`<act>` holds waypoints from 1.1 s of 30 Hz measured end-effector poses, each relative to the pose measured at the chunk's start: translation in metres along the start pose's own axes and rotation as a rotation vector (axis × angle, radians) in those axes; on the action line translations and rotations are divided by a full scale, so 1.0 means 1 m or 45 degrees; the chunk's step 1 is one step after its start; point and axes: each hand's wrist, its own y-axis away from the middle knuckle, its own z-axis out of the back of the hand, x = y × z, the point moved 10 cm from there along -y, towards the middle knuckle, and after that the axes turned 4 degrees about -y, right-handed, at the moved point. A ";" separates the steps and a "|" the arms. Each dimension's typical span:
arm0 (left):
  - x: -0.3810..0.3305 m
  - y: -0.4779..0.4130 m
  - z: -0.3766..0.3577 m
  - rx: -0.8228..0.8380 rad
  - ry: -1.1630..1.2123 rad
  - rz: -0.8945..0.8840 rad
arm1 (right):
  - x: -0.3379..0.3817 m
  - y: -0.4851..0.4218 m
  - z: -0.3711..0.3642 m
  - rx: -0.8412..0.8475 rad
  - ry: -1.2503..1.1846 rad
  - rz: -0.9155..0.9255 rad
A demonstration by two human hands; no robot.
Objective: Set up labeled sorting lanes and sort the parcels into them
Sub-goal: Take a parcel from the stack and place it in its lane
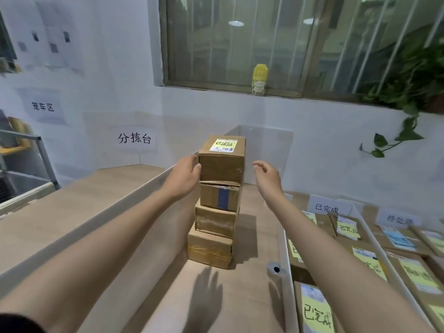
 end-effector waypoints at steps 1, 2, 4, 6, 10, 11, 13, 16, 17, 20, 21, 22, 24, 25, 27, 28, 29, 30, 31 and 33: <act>0.001 -0.010 -0.003 0.005 0.014 -0.014 | 0.001 -0.007 -0.002 -0.011 0.009 0.000; 0.003 -0.020 -0.007 0.010 0.034 -0.016 | 0.003 -0.014 -0.005 -0.021 0.023 0.004; 0.010 -0.039 -0.014 0.018 0.087 0.004 | 0.006 -0.027 -0.012 -0.034 0.052 0.018; 0.018 -0.060 -0.019 0.010 0.138 0.035 | 0.009 -0.041 -0.021 -0.045 0.076 0.033; 0.029 -0.094 -0.033 0.043 0.171 0.050 | 0.009 -0.066 -0.039 -0.057 0.096 0.025; 0.030 -0.100 -0.038 0.062 0.174 0.048 | 0.009 -0.071 -0.043 -0.055 0.106 0.027; 0.031 -0.108 -0.047 0.095 0.172 0.043 | 0.009 -0.079 -0.049 -0.051 0.135 0.031; 0.031 -0.117 -0.061 0.131 0.168 0.029 | 0.006 -0.088 -0.057 -0.025 0.172 0.028; 0.031 -0.119 -0.065 0.141 0.169 0.022 | 0.004 -0.090 -0.059 -0.007 0.184 0.023; 0.035 -0.124 -0.071 0.142 0.192 -0.003 | -0.005 -0.094 -0.065 0.036 0.170 -0.014; 0.036 -0.125 -0.071 0.128 0.204 0.000 | -0.007 -0.094 -0.067 0.041 0.148 -0.035; 0.037 -0.124 -0.071 0.106 0.217 0.005 | -0.010 -0.094 -0.068 0.050 0.125 -0.057; 0.040 -0.122 -0.070 0.053 0.243 0.021 | -0.015 -0.091 -0.070 0.062 0.093 -0.091; 0.042 -0.120 -0.070 0.030 0.260 0.034 | -0.016 -0.089 -0.070 0.061 0.081 -0.097; 0.044 -0.116 -0.071 0.007 0.297 0.064 | -0.019 -0.085 -0.068 0.049 0.042 -0.116; 0.045 -0.115 -0.071 0.005 0.318 0.074 | -0.021 -0.083 -0.068 0.040 0.021 -0.134; 0.045 -0.115 -0.072 0.007 0.340 0.081 | -0.023 -0.082 -0.067 0.032 -0.001 -0.152; 0.046 -0.115 -0.072 0.010 0.362 0.086 | -0.024 -0.080 -0.068 0.029 -0.019 -0.171; 0.047 -0.115 -0.073 0.013 0.380 0.089 | -0.025 -0.079 -0.068 0.025 -0.031 -0.185; 0.048 -0.114 -0.073 0.023 0.397 0.099 | -0.022 -0.076 -0.070 0.019 -0.035 -0.195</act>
